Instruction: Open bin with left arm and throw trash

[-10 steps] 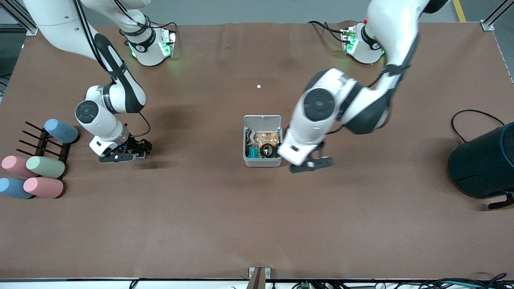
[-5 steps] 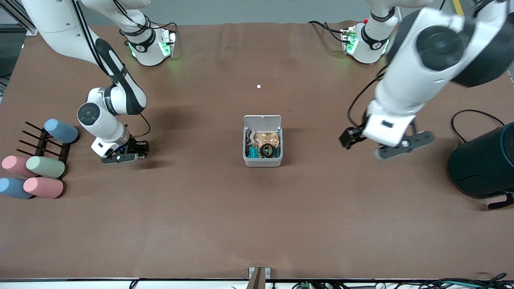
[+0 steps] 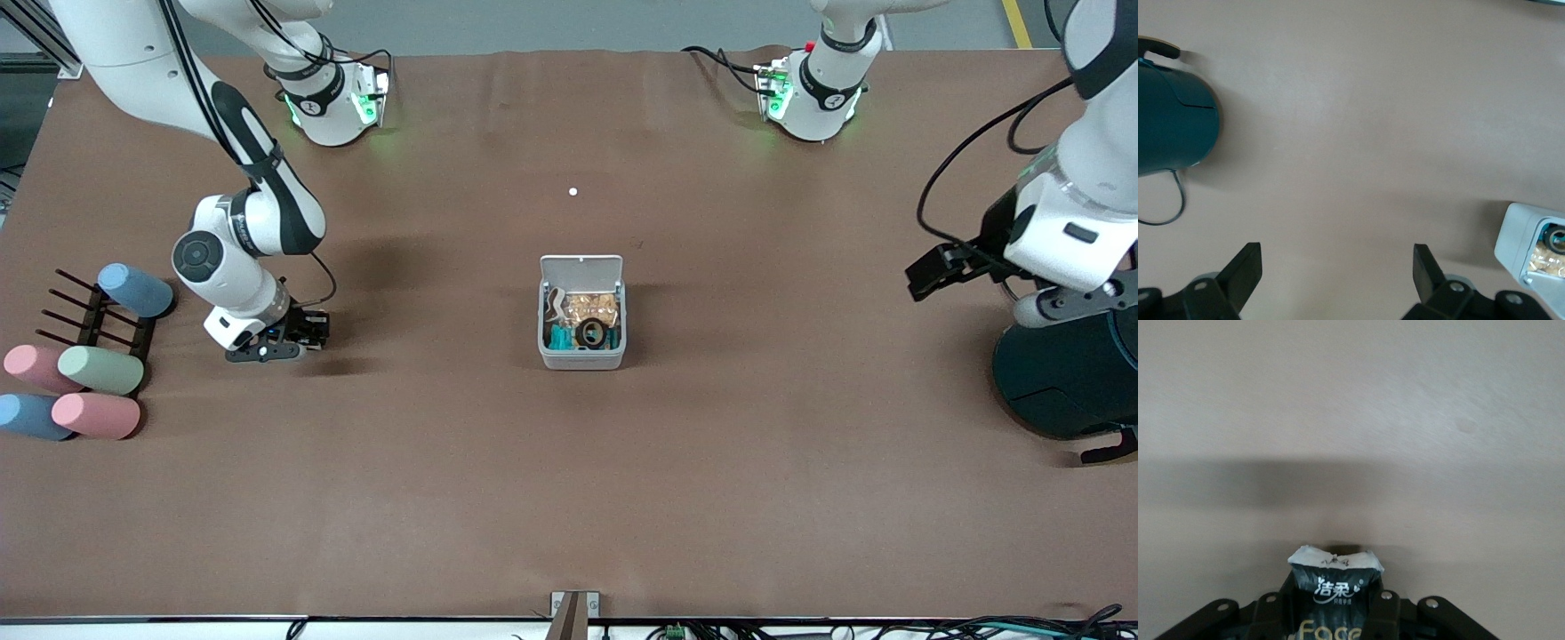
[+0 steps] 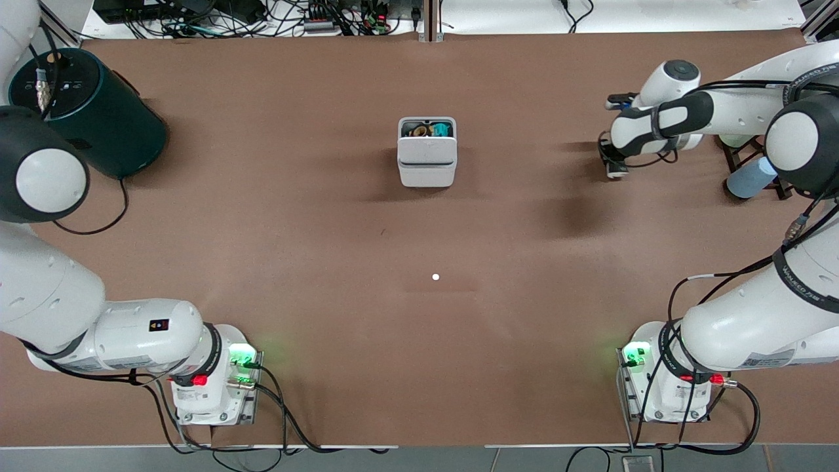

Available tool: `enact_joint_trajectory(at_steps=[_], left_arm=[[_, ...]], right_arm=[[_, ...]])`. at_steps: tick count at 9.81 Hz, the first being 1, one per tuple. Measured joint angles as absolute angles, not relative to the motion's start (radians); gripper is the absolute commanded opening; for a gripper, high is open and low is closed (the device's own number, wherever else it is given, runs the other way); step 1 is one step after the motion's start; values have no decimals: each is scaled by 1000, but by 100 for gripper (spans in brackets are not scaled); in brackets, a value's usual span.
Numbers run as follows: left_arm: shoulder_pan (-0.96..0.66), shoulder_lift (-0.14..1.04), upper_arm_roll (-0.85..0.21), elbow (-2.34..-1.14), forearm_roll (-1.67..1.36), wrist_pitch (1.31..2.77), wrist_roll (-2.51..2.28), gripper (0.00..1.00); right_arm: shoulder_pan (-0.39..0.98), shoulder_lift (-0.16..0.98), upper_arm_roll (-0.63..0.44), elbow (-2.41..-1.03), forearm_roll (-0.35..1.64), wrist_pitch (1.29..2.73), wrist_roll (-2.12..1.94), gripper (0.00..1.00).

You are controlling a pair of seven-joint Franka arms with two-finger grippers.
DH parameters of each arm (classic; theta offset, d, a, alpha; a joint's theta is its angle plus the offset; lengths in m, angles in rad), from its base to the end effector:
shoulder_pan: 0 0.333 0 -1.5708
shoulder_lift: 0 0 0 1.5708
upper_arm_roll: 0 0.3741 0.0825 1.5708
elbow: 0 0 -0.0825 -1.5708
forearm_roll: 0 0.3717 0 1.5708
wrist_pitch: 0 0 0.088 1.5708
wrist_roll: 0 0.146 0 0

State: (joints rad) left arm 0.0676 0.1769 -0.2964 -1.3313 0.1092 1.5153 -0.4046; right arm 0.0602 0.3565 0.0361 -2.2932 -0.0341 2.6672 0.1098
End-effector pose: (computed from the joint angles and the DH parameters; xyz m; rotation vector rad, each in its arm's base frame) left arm 0.5917 -0.1014 0.6511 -3.0774 -0.2892 -0.0488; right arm 0.5441 0.0531 0.2218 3.1400 0.0225 0.0285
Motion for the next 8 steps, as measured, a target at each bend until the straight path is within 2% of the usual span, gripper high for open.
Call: enact_joint_trajectory(at_steps=[1,3,5,8], left_arm=[[54,157,-268,-1332,107,1506,-384,100],[-6,117,-148,-1332,71,1475,-299,100],[-14,63,-52,-1334,41,1412,-190,100],[-17,-1,-34,-1358,38,1368,-164,100]], right_arm=[[84,336,84,-2243,-34,2593,234,41],[150,311,177,-2117,-34,2458,494,42],[258,308,214,-1999,-34,2428,740,42],[403,370,216,-1829,-34,2379,994,42]])
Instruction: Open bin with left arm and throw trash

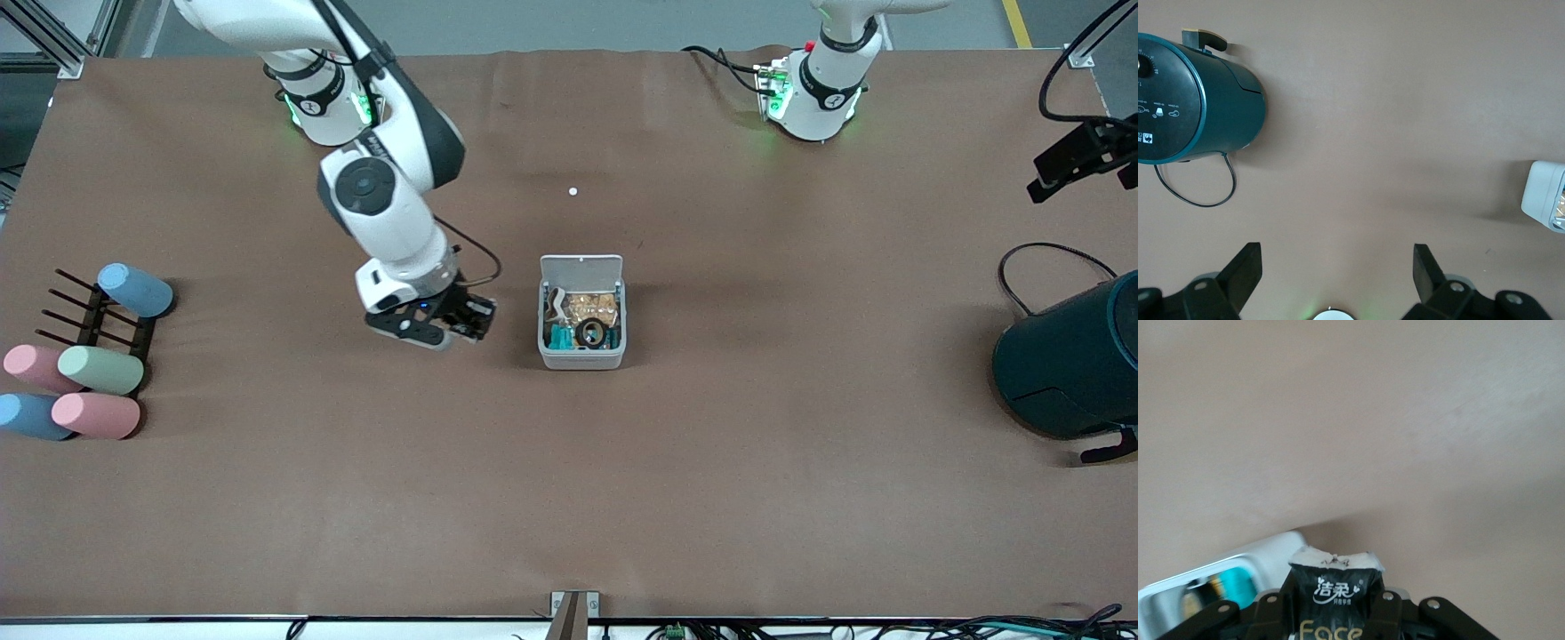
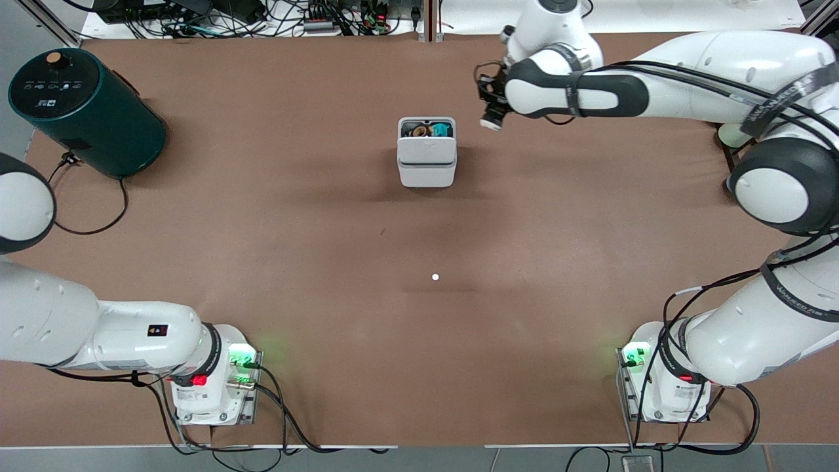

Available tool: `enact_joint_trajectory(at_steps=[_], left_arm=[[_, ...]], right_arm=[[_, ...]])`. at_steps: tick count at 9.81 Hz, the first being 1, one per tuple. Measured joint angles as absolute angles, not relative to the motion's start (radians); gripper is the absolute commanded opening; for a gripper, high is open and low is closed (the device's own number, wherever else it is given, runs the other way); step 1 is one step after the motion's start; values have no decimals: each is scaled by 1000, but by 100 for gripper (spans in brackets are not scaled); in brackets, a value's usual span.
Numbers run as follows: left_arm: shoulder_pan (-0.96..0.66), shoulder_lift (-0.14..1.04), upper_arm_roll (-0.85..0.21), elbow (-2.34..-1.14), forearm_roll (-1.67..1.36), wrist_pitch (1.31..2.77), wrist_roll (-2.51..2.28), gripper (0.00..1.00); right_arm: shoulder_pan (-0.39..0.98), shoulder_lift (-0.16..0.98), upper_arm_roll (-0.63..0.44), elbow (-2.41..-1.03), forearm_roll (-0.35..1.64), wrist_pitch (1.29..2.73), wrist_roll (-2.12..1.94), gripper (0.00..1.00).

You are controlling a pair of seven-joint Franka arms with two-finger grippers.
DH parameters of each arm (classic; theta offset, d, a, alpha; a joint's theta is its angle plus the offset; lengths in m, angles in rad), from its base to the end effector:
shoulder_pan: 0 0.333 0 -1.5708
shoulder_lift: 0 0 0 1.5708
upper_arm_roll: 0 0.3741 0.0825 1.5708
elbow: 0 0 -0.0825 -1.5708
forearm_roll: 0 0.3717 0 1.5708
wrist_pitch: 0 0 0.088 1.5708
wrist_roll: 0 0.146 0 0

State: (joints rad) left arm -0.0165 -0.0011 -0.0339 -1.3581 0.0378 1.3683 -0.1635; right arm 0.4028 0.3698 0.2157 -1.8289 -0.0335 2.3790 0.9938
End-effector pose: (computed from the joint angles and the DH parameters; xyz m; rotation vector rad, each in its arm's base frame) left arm 0.5171 -0.0200 0.7218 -3.1002 -0.1877 -0.0236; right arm 0.5572 0.3790 0.3776 -2.9149 0.5527 -0.1407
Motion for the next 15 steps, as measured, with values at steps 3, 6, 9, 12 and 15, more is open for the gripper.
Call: enact_joint_trajectory(at_steps=[3,6,9,12,15], left_arm=[[-16,-7,-32,-1377,38,1368,-155,100],[-14,-8,-30,-1377,38,1369,-137,100],[-14,-8,-29,-1377,38,1369,-78,100],[-14,-8,-29,-1377,15,1370,-60,100],[-14,-8,-29,-1377,-10,1370,-58,100]], right_arm=[[526,521,214,-1646,-35,2342,1107,44],[575,623,207,-1565,-42,2341,1125,66],[576,631,203,-1553,-46,2330,1126,94],[569,613,195,-1510,-49,2233,1125,95],[459,526,183,-1506,-61,2059,899,95]])
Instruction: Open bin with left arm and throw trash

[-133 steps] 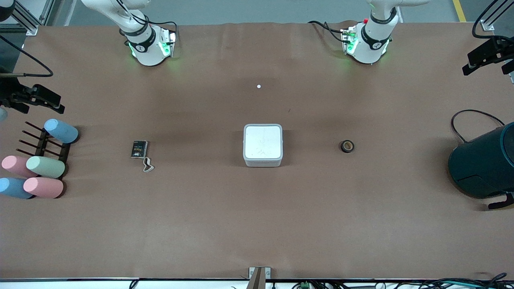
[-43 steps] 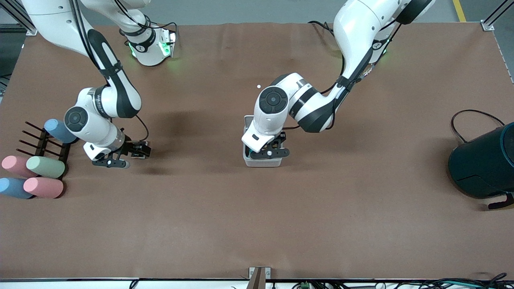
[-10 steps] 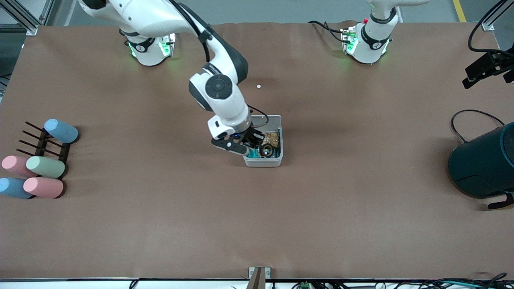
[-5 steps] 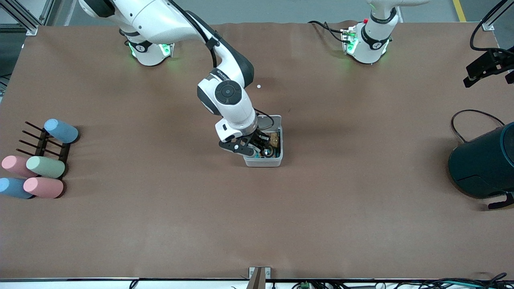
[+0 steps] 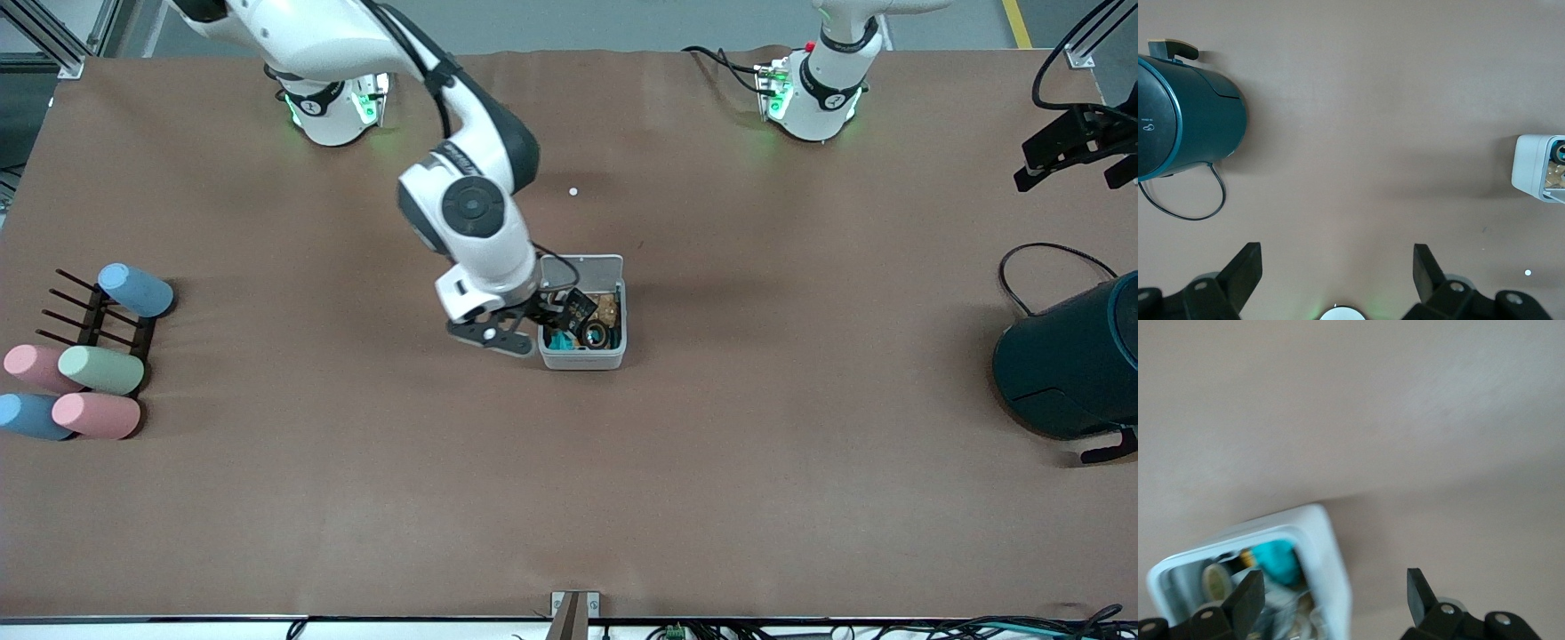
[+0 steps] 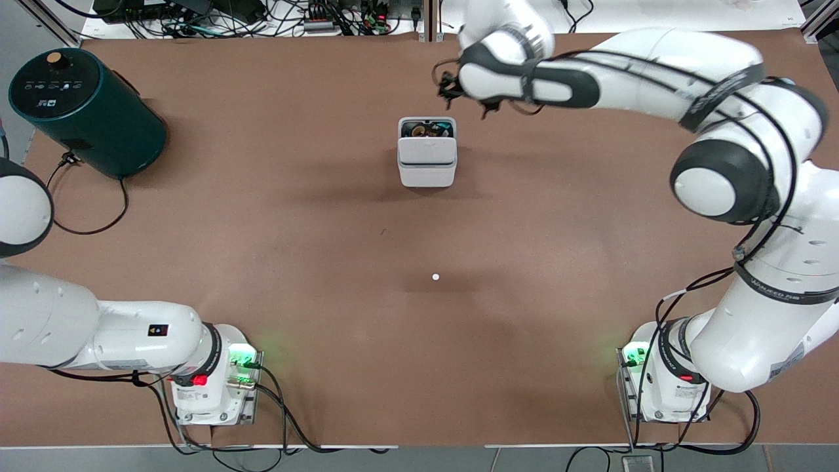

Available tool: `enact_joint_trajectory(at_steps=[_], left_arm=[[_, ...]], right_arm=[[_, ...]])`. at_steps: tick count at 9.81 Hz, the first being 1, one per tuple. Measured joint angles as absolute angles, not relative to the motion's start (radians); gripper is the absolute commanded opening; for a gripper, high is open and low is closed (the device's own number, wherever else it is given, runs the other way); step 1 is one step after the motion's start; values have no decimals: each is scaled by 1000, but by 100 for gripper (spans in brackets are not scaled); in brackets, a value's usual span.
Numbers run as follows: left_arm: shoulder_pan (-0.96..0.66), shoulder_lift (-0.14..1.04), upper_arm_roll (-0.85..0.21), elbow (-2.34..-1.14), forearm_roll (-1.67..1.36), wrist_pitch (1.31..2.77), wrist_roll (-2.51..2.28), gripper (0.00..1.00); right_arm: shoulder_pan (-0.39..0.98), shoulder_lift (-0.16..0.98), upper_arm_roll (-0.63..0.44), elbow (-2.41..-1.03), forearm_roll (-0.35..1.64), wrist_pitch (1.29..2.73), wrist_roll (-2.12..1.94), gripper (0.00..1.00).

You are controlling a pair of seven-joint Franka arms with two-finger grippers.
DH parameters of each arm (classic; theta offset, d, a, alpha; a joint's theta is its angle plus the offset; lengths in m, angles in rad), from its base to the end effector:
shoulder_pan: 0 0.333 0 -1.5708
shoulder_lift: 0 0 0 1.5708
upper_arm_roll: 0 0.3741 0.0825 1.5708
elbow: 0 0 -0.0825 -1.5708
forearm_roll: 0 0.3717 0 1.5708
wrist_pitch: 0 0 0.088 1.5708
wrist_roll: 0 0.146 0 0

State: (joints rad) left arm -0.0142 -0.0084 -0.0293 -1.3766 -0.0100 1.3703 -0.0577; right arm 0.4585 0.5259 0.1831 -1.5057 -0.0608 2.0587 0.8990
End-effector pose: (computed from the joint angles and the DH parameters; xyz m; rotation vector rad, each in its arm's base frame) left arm 0.5146 -0.0241 0.7176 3.1319 0.0191 0.0025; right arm 0.5933 0.4087 0.3849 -3.0648 0.3940 -0.0003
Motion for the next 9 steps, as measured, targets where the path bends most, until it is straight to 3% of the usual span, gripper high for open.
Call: enact_joint_trajectory(at_steps=[6,9], left_arm=[[-14,-8,-28,-1377,-11,1372,-57,100],[-14,-8,-27,-1378,-11,1373,-57,100]], right_arm=[[97,350,183,-1535,-60,1787,305,99],[14,225,134,-1526,-58,1641,162,100]])
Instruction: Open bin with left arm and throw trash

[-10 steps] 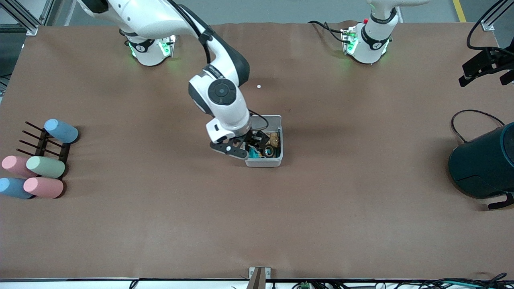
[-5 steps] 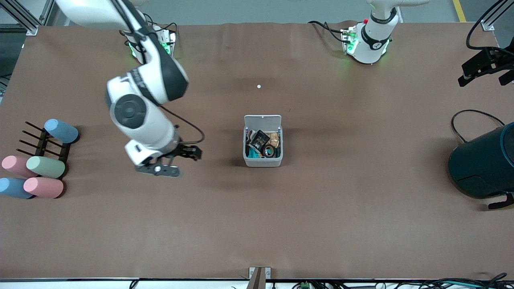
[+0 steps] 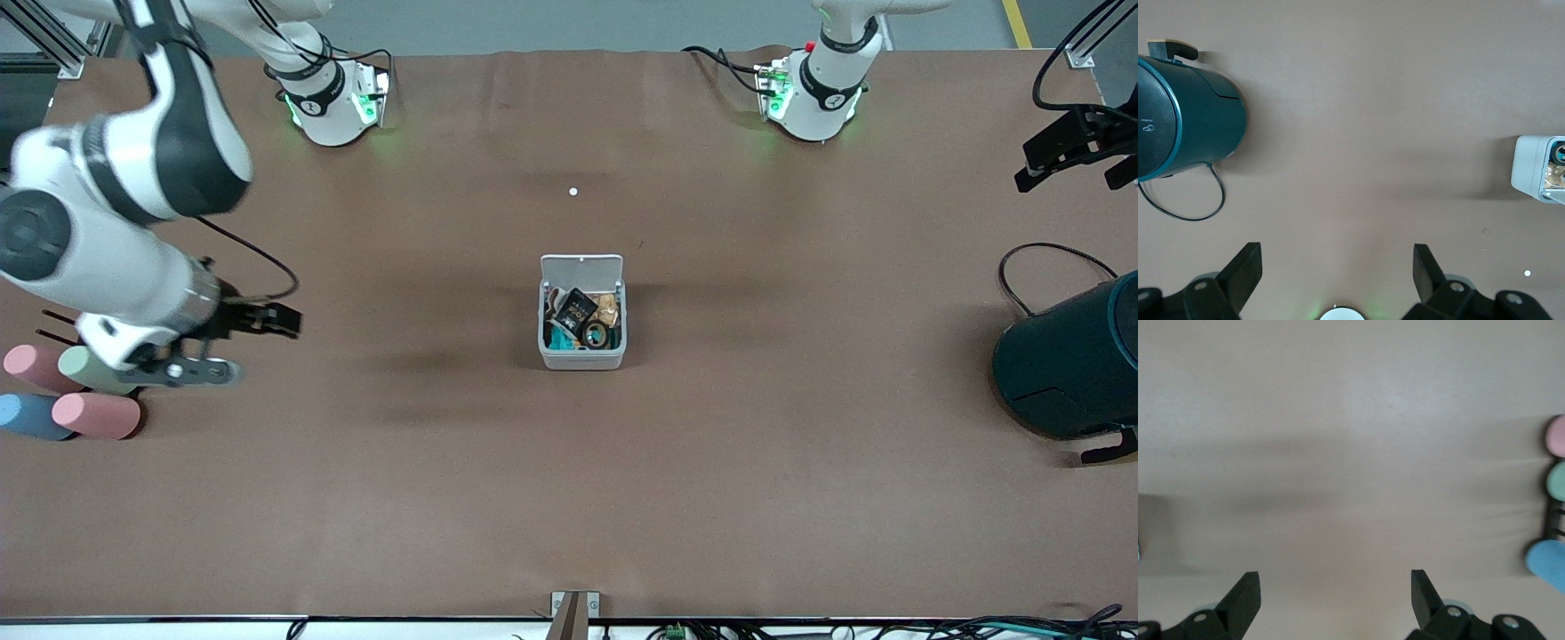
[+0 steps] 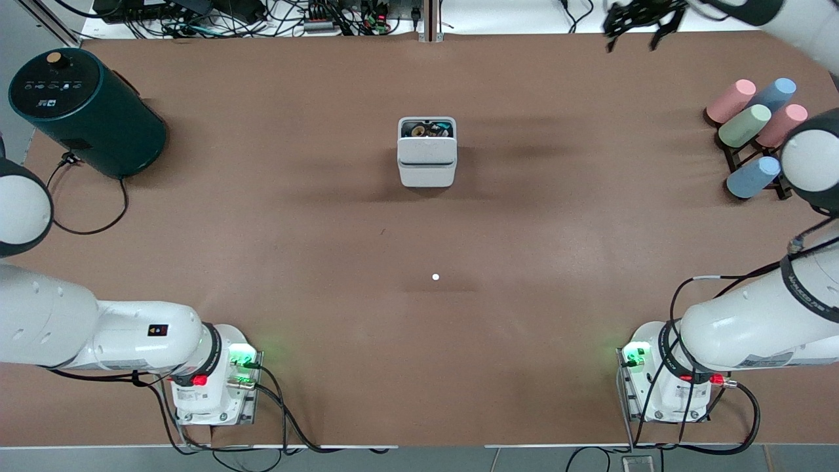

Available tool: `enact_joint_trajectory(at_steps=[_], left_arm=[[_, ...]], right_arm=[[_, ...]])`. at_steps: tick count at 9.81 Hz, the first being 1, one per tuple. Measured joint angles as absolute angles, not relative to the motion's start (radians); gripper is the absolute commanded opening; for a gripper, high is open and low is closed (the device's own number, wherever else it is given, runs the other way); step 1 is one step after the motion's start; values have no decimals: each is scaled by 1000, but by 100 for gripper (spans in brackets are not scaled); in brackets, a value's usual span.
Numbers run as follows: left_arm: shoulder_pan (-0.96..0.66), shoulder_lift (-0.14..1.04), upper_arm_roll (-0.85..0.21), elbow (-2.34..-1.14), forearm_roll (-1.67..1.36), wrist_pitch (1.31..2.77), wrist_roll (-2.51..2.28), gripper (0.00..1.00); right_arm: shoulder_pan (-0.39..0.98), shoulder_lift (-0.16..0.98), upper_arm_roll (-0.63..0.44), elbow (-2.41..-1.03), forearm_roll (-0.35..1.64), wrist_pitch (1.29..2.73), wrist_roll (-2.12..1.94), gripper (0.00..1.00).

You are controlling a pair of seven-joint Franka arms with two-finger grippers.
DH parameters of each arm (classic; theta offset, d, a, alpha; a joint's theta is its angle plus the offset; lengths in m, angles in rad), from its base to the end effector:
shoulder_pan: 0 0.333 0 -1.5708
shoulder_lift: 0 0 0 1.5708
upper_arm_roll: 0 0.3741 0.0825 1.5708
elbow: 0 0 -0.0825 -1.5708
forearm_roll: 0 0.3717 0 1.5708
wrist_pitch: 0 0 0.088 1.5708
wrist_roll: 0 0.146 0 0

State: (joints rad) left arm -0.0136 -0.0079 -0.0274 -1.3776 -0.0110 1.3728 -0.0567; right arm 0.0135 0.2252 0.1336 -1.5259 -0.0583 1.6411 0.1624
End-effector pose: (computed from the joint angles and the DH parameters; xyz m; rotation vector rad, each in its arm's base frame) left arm 0.5152 -0.0230 0.7171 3.1308 0.0212 0.0040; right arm 0.6112 0.0740 0.5401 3.0932 -0.0151 -0.1585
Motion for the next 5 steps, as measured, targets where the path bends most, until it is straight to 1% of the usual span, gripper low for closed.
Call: enact_joint_trajectory(at_steps=[1,3,5], left_arm=[[-14,-8,-27,-1378,-11,1373,-57,100],[-14,-8,-27,-1378,-11,1373,-57,100],[-13,-8,-27,-1379,-11,1373,-57,100]], right_arm=[[12,170,89,-1525,-41,1578,124,100],[10,70,-12,-1524,2,1523,45,100],[8,-8,-50,-1525,7,1479,16,100]])
